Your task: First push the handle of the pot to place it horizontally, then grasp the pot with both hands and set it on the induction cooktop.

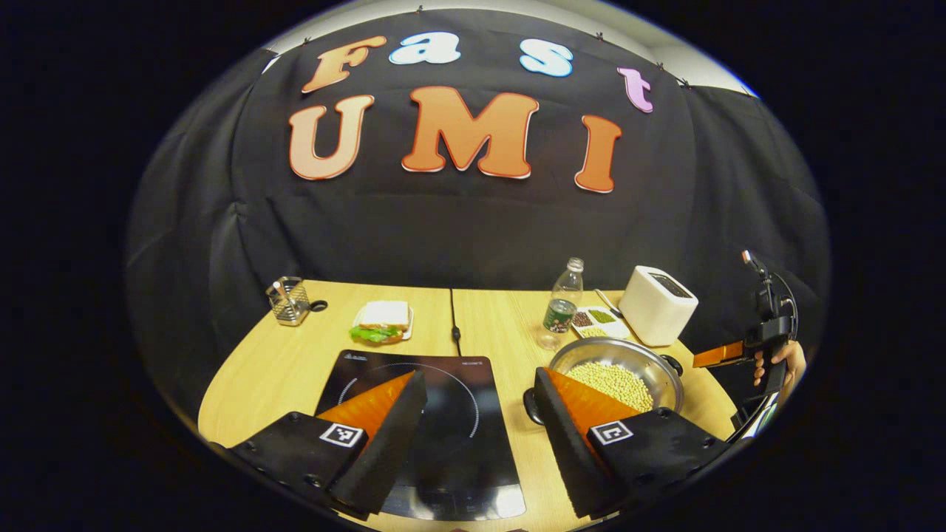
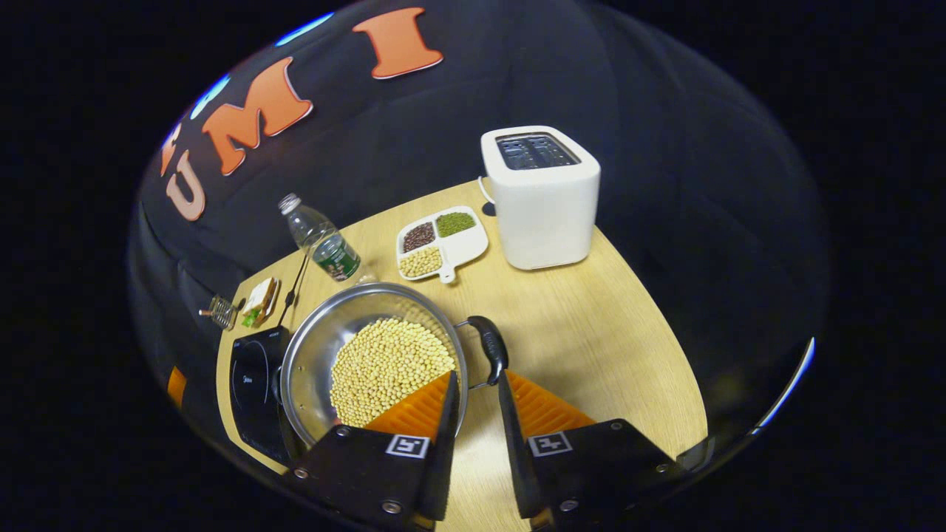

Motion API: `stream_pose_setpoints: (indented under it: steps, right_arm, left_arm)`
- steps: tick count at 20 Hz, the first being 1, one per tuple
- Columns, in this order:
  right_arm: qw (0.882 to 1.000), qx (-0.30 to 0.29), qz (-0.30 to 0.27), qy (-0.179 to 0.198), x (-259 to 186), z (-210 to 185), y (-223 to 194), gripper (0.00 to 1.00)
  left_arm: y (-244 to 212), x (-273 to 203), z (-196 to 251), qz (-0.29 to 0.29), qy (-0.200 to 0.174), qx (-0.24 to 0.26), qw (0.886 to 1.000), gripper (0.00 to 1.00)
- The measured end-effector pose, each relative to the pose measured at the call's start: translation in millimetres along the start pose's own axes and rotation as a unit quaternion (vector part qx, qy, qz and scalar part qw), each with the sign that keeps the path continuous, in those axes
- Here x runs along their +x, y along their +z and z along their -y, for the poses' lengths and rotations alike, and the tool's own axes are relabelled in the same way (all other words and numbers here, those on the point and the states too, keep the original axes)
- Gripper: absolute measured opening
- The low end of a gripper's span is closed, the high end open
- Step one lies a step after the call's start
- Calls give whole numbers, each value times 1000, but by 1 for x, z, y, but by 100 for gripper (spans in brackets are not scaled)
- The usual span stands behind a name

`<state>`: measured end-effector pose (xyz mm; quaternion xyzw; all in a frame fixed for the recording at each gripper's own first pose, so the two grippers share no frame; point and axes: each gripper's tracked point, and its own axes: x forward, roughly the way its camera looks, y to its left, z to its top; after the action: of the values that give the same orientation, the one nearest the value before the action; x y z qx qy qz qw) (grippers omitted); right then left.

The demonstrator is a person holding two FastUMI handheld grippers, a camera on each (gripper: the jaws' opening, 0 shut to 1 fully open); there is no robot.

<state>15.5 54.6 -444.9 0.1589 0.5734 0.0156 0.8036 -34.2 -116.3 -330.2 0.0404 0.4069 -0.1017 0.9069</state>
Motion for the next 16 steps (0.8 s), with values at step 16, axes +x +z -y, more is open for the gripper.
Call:
stream_pose_setpoints:
  steps: [16]
  right_arm:
    - [994,-82,15,-64,27,2,-3,71]
  left_arm:
    - [-116,116,86,-189,-51,-37,980,94]
